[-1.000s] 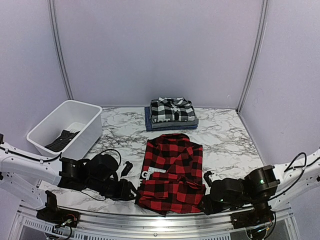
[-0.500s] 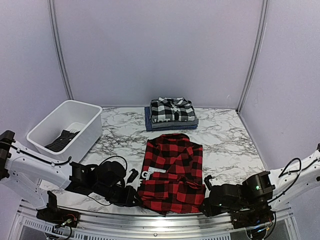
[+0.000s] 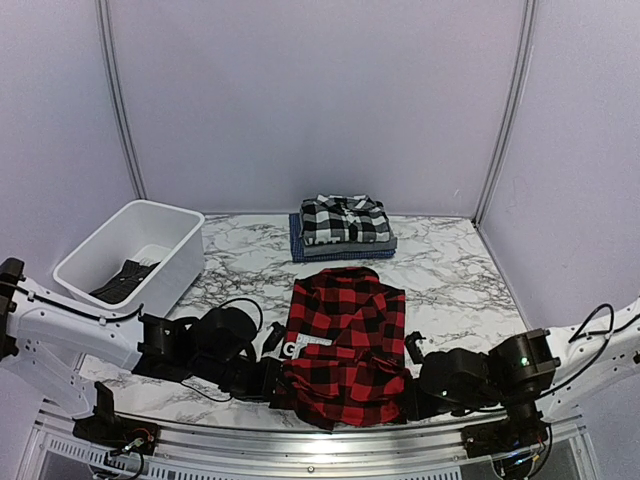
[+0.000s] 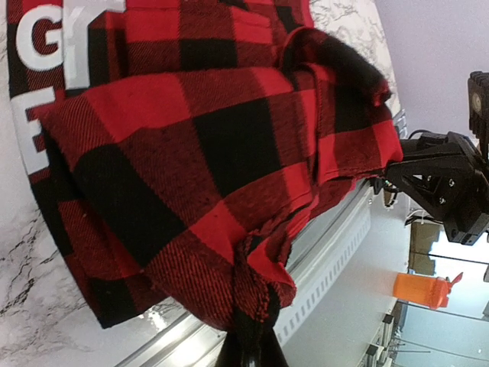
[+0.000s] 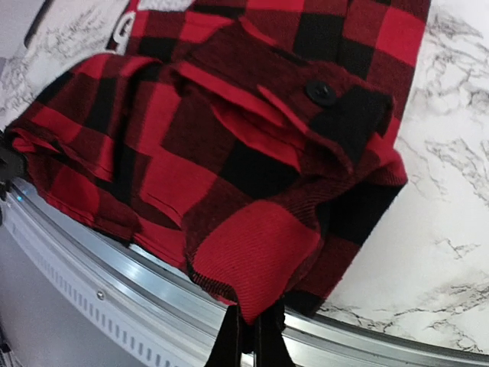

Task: Fold and stack the long sleeve shirts
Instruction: Smooth out the 2/3-rectangle-folded shirt at the center of the board.

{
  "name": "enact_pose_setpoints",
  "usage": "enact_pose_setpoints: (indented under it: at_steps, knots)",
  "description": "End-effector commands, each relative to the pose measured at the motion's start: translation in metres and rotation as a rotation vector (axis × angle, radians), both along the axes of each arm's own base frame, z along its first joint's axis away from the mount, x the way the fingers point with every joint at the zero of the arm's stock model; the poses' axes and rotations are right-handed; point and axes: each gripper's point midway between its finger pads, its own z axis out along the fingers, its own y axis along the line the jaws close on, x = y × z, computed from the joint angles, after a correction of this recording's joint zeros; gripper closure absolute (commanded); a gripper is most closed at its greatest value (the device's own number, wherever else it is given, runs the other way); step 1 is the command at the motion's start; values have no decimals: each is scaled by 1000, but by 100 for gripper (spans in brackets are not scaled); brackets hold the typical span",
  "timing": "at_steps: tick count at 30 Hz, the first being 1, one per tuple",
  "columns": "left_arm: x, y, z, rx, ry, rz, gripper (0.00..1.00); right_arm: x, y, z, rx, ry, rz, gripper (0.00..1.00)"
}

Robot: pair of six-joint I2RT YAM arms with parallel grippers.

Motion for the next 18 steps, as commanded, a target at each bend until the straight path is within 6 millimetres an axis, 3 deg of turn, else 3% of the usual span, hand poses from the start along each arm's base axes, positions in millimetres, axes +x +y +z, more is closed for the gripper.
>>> enact_pose_setpoints:
  at_steps: [1,7,16,17,18]
  knots:
    - [24,-7,28,-49,-47,44,100,30,4,45,95,-70,-61,100]
    - [61,-13,32,-81,-47,79,100,69,0,67,123,-132,-95,100]
    - [150,-12,13,-64,-67,228,100,164,-16,70,100,-227,-185,100]
    - [158,-12,11,-63,-70,243,99,172,-17,68,81,-228,-187,99]
    - [165,-13,11,-65,-76,257,90,179,-19,63,52,-223,-192,95]
